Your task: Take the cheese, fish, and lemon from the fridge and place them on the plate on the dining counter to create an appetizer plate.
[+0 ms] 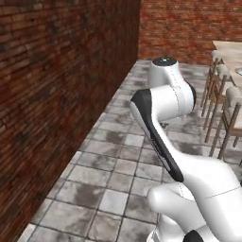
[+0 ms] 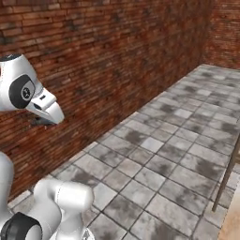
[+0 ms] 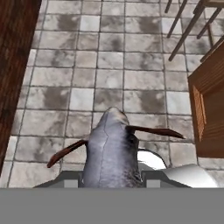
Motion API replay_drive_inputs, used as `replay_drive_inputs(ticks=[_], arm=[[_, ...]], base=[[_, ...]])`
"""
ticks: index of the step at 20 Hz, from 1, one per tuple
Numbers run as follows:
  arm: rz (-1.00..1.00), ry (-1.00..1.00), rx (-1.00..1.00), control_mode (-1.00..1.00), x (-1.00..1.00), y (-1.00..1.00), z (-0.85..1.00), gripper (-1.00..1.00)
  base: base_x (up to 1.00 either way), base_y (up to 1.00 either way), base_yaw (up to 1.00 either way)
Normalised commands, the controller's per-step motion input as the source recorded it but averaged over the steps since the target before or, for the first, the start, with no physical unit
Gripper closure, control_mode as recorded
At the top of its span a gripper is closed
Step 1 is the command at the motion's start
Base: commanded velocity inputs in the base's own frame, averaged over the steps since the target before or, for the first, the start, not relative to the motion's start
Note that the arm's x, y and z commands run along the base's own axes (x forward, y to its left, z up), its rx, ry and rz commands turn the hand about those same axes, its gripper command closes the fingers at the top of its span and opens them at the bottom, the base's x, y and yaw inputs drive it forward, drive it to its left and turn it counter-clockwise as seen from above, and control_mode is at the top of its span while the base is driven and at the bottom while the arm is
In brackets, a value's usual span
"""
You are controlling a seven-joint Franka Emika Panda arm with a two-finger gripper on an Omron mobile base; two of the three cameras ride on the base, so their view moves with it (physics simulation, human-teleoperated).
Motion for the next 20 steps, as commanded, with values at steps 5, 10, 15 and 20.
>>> replay_drive_inputs(ticks=[5, 10, 15, 20], arm=[[0.0, 0.0, 0.0, 1.0, 0.0, 0.0, 0.0, 1.0], [0.0, 0.0, 0.0, 1.0, 0.0, 0.0, 0.0, 1.0], [0.0, 0.0, 0.0, 1.0, 0.0, 0.0, 0.0, 1.0], [0.0, 0.0, 0.0, 1.0, 0.0, 0.0, 0.0, 1.0]], base=[[0.5, 0.45, -0.72], [0.56, 0.46, -0.7], [0.71, 0.55, -0.65], [0.84, 0.6, -0.61]])
